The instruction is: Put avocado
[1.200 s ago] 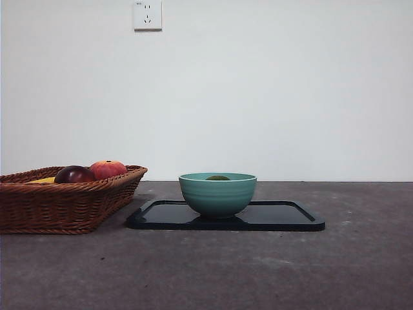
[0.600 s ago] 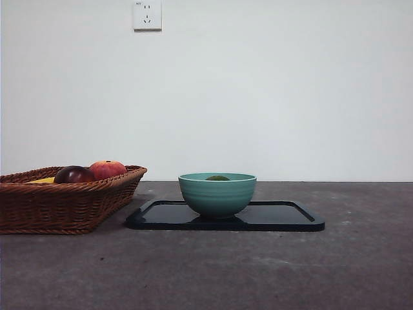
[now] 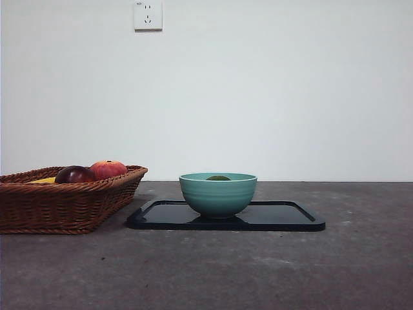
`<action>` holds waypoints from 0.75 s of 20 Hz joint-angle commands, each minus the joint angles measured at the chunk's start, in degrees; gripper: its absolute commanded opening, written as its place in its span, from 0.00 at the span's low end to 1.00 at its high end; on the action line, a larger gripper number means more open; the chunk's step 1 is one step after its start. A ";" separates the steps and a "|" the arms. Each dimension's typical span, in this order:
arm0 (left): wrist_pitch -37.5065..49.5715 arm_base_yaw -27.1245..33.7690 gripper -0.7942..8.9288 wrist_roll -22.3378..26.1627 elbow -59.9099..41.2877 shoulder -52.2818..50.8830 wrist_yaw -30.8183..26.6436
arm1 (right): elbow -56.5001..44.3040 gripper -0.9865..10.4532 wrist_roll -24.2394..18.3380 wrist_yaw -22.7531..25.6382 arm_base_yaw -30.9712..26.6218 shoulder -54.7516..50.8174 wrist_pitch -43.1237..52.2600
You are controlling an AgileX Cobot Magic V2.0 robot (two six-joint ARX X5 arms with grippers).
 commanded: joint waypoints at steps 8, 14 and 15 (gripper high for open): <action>-0.37 0.02 0.10 0.63 -1.25 -0.11 0.22 | -4.26 0.11 -9.97 9.01 -12.31 -4.35 10.51; -0.35 0.02 0.10 0.63 -1.25 -0.11 0.22 | -32.17 0.11 -23.34 -0.59 -38.27 -16.11 47.34; -0.35 0.02 0.10 0.61 -1.25 -0.11 0.24 | -36.68 0.11 -23.76 -2.82 -41.48 -17.57 51.47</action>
